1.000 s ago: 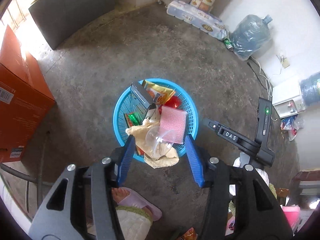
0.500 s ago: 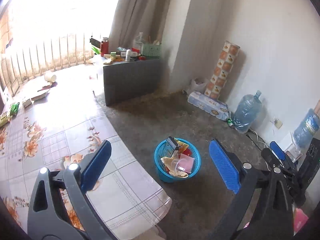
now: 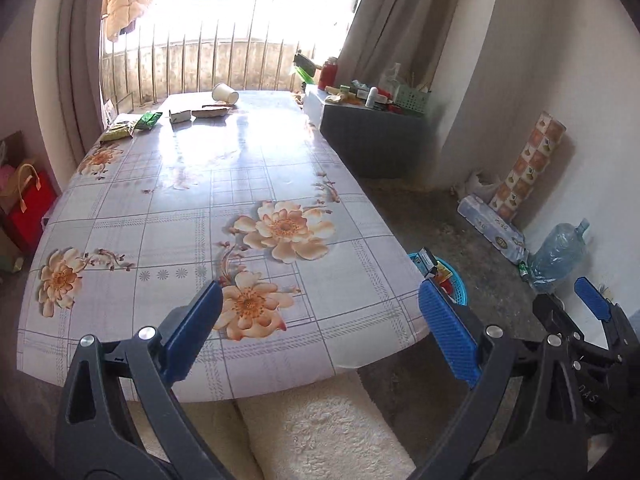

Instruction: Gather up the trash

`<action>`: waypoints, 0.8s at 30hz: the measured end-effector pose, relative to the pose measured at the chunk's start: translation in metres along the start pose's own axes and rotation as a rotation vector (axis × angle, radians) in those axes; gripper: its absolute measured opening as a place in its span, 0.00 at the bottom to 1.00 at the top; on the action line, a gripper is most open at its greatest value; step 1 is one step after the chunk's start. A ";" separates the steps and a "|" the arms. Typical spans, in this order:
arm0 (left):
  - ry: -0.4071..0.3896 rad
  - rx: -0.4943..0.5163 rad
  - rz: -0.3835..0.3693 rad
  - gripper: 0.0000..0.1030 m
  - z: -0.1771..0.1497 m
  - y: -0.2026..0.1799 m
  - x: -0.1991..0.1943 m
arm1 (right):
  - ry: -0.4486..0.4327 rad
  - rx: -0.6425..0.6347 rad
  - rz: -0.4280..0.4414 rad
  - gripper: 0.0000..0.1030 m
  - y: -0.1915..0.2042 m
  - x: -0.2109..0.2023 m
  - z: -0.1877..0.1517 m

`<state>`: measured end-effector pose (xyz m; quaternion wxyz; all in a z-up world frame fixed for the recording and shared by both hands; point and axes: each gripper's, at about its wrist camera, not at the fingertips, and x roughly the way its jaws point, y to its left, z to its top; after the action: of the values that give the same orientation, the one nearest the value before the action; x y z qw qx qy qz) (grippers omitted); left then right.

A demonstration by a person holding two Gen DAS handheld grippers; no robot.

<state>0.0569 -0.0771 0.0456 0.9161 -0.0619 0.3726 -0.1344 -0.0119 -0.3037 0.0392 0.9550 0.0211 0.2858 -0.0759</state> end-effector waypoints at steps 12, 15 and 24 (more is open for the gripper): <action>0.075 0.014 0.104 0.92 -0.021 -0.016 0.030 | 0.164 0.089 -0.083 0.94 -0.013 0.030 -0.022; 0.069 0.024 0.116 0.92 -0.024 -0.019 0.034 | 0.188 0.069 -0.100 0.94 -0.012 0.034 -0.023; 0.191 -0.031 0.213 0.92 -0.033 -0.008 0.054 | 0.232 -0.002 -0.111 0.94 -0.001 0.035 -0.024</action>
<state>0.0694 -0.1009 -0.0121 0.8845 -0.0231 0.4646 -0.0360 0.0038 -0.3079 -0.0001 0.9098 0.0128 0.3954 -0.1255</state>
